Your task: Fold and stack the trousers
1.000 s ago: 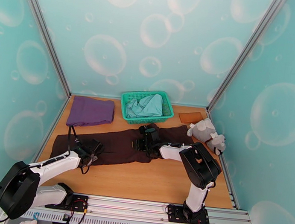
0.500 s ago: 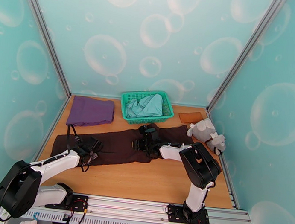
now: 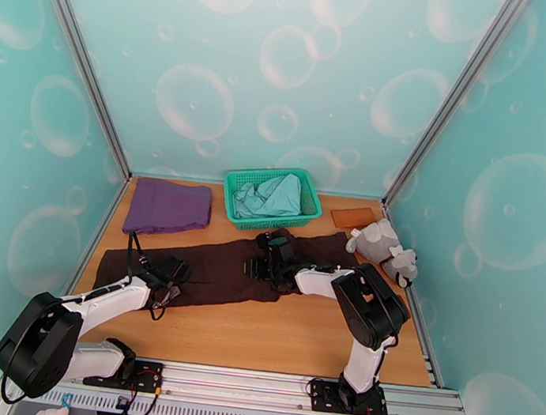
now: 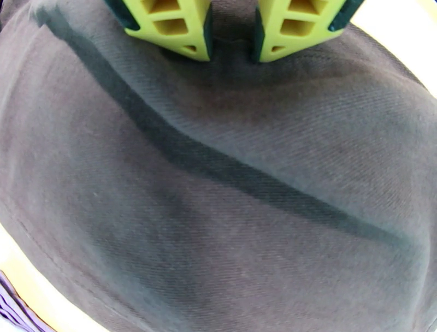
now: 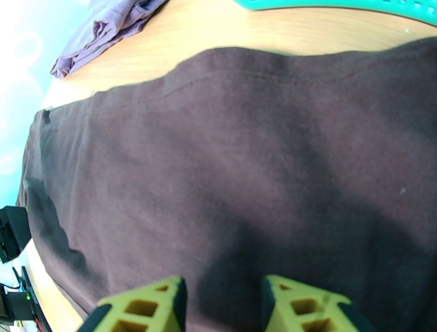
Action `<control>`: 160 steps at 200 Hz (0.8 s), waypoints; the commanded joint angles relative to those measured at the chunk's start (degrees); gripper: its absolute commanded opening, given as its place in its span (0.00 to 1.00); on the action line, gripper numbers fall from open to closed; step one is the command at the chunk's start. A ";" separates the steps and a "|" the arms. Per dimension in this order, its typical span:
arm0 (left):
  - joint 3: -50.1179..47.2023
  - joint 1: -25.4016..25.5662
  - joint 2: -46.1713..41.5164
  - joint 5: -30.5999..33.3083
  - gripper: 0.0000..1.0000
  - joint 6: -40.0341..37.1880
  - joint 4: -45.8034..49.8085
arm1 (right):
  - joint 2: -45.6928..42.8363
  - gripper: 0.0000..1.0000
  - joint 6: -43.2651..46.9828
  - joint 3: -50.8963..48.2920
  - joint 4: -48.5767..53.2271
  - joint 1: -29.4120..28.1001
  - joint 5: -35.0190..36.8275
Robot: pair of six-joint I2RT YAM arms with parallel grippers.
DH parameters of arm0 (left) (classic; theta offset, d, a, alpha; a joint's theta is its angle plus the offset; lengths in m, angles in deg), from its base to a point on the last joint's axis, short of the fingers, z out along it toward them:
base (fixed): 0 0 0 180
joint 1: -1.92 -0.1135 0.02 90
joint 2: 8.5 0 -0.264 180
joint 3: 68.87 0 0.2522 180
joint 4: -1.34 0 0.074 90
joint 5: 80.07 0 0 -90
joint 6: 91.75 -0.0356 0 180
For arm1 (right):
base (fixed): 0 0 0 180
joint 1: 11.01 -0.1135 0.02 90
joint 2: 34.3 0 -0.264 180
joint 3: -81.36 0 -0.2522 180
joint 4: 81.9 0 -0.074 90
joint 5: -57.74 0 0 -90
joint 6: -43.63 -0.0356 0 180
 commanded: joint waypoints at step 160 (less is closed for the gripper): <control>-2.56 -1.77 -17.27 2.40 0.00 4.48 10.39 | 3.46 0.43 0.77 0.83 2.42 -0.17 -2.31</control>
